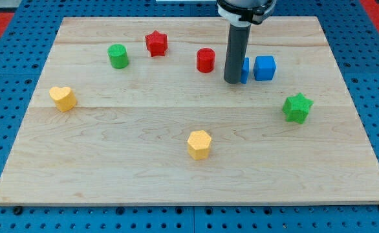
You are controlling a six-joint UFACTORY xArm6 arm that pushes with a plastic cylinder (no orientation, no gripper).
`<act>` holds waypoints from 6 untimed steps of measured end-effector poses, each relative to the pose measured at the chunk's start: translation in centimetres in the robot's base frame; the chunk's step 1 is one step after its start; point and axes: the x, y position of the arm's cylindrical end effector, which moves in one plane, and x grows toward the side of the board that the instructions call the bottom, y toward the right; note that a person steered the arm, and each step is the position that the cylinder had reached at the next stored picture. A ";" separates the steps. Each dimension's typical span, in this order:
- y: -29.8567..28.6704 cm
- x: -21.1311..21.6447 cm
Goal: Push red circle into red star
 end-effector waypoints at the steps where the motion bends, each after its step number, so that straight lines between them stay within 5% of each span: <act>1: 0.0 -0.6; 6: -7.4 -6.3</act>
